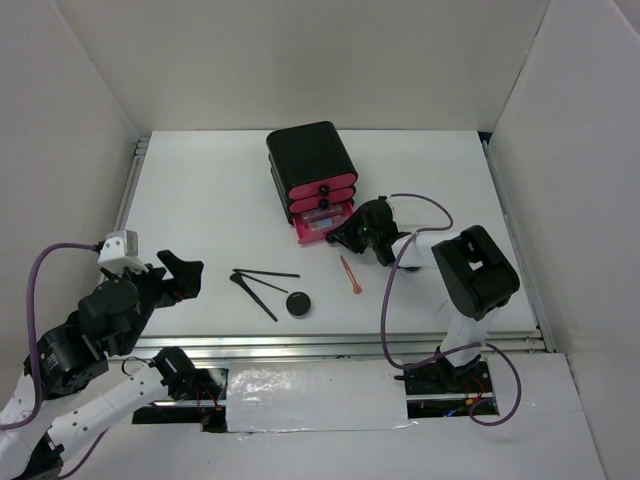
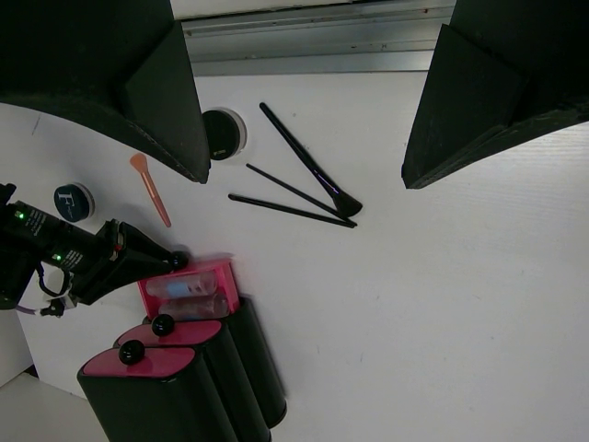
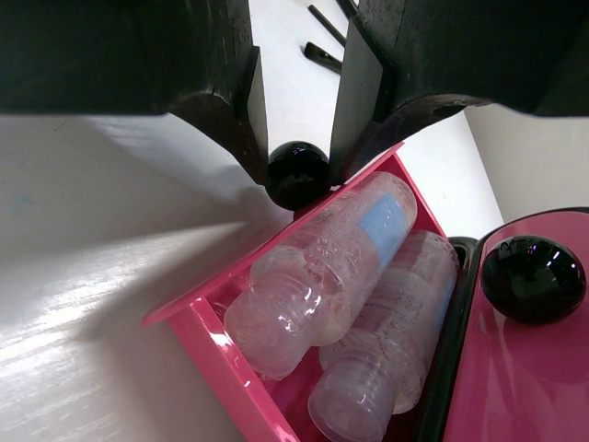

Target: Organize the makeup

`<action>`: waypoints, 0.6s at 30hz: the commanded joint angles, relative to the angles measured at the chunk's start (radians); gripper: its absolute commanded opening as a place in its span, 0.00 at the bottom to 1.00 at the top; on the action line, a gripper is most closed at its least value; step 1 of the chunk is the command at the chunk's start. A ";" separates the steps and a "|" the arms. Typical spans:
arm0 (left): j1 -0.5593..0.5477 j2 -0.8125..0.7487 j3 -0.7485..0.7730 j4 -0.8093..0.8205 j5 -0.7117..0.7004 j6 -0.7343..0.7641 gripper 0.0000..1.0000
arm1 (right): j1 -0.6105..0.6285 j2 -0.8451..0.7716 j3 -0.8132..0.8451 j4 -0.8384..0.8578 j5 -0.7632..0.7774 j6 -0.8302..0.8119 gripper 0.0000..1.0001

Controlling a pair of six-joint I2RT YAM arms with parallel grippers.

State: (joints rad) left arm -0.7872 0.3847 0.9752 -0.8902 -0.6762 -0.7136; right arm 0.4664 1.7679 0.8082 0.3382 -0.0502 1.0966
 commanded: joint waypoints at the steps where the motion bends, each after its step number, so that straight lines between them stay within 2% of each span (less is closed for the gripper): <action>1: -0.006 -0.003 0.010 0.016 -0.016 -0.006 0.99 | -0.003 0.019 0.072 -0.011 -0.005 -0.030 0.40; 18: -0.006 -0.009 0.010 0.016 -0.016 -0.004 0.99 | -0.006 0.116 0.227 -0.087 -0.019 -0.043 0.42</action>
State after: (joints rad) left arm -0.7879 0.3824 0.9752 -0.8902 -0.6762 -0.7136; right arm 0.4637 1.8568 0.9703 0.2584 -0.0654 1.0702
